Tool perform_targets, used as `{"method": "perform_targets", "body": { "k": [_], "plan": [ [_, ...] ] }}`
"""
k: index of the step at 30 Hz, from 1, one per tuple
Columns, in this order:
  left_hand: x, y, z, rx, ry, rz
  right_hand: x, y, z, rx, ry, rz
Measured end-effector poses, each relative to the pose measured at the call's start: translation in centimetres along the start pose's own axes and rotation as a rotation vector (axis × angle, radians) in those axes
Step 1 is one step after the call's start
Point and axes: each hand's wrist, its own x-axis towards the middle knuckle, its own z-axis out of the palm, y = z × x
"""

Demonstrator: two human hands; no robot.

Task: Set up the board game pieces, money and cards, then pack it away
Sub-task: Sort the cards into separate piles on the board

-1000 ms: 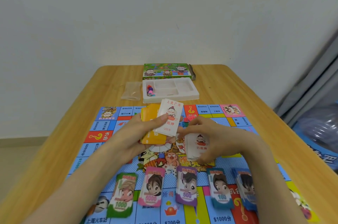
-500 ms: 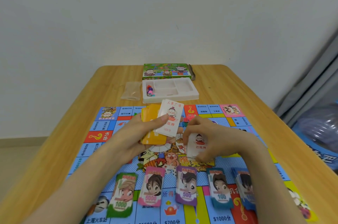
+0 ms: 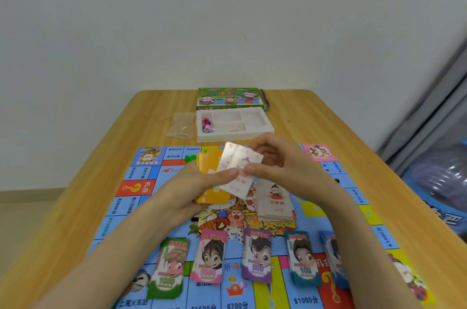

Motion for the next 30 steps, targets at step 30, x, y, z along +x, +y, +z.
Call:
{"method": "perform_targets", "body": {
  "k": [30],
  "plan": [
    [0.0,0.3,-0.2,-0.023,0.104,0.007,-0.1,0.6,-2.0,0.007,0.381,0.349]
  ]
}}
